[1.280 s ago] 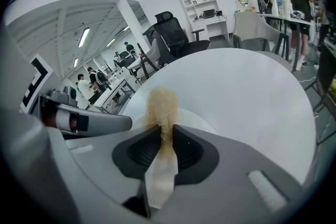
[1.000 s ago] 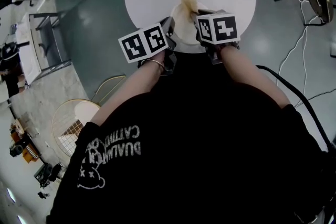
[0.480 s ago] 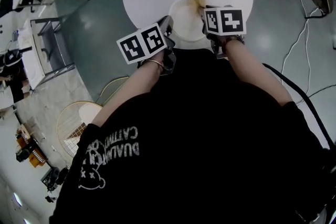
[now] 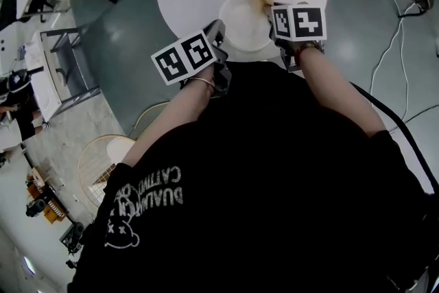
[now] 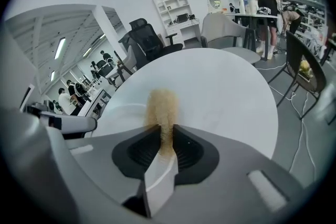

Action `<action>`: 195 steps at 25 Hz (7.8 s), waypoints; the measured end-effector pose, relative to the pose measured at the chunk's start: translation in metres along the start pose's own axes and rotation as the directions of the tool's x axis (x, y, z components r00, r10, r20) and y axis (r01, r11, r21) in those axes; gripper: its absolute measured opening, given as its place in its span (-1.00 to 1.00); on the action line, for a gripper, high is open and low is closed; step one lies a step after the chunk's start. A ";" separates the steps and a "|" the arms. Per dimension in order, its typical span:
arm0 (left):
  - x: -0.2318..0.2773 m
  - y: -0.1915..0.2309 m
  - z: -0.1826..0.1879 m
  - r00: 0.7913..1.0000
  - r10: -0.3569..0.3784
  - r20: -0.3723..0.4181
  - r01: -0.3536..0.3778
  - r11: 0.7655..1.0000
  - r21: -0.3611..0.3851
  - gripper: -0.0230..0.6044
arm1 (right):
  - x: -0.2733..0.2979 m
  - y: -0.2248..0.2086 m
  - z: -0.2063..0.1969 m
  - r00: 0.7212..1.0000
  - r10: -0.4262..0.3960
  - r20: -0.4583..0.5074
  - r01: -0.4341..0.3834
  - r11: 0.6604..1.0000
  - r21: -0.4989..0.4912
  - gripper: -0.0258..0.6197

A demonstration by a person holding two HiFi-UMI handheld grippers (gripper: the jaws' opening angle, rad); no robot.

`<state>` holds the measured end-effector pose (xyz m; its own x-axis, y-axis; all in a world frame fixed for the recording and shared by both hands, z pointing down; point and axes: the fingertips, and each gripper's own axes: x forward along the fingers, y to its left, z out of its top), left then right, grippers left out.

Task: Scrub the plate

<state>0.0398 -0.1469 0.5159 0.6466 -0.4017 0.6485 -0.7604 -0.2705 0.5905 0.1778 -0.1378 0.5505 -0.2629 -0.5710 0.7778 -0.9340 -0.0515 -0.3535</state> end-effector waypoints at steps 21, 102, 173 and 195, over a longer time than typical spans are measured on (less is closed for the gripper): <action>0.012 -0.008 -0.007 1.000 0.001 0.006 -0.001 1.000 0.000 -0.88 | -0.015 0.046 0.023 0.969 0.233 0.082 -0.233 0.972 -0.006 -0.67; -0.006 0.026 0.012 0.985 -0.147 -0.087 0.149 0.989 0.014 -0.89 | 0.009 0.131 -0.022 0.983 0.185 -0.013 -0.181 0.969 0.168 -0.67; -0.044 0.099 0.039 0.974 -0.218 -0.060 0.216 0.975 -0.044 -0.89 | 0.044 0.195 -0.041 0.994 0.085 -0.073 -0.076 0.991 0.114 -0.67; -0.049 0.102 0.031 0.976 -0.204 -0.078 0.203 0.979 -0.031 -0.89 | 0.020 0.144 -0.065 0.995 -0.064 -0.080 0.077 0.983 0.169 -0.67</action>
<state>-0.0707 -0.1820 0.5294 0.7912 -0.2685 0.5495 -0.6113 -0.3187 0.7244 0.0224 -0.1040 0.5490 -0.2211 -0.4989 0.8380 -0.8969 -0.2333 -0.3756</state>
